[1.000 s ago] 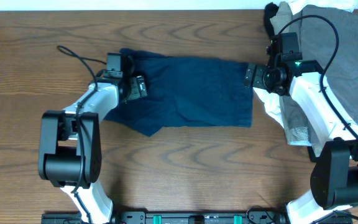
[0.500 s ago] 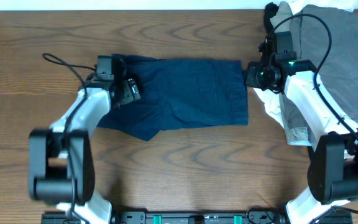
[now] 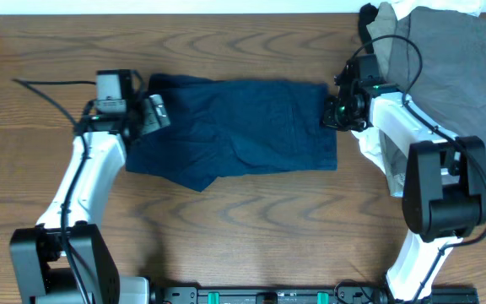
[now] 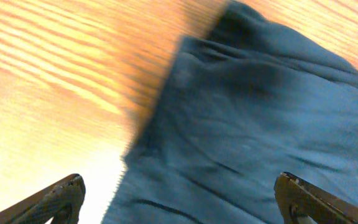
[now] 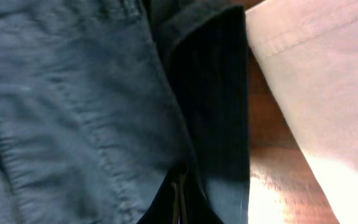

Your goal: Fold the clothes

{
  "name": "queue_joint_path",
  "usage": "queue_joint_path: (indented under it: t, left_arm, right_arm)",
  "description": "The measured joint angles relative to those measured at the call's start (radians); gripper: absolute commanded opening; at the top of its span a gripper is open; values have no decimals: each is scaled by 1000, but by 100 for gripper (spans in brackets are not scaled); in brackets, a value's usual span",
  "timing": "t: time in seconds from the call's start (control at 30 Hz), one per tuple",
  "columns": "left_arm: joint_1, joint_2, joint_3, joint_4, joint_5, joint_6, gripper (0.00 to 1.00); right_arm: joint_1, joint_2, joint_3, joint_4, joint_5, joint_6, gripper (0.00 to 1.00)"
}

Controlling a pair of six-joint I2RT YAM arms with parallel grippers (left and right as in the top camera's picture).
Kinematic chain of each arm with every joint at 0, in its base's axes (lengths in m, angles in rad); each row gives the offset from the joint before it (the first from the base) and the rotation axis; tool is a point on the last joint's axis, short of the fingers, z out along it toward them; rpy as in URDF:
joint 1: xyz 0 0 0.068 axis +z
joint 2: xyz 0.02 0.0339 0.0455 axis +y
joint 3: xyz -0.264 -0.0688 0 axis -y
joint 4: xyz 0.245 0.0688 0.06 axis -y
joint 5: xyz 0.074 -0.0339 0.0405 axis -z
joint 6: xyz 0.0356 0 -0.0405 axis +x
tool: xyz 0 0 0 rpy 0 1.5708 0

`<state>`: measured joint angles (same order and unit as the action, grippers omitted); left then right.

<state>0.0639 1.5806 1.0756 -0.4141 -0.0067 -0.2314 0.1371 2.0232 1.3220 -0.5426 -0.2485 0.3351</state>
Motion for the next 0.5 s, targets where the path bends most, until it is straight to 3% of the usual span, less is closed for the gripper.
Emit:
queue_joint_path:
  t: [0.2,0.5]
  left_arm:
    - [92,16,0,2,61,61,98]
    - [105,143,0,15,208,153,98]
  right_arm:
    - [0,30,2,17,-2,-4,1]
    - [0,31,4,18,-2,-6,1]
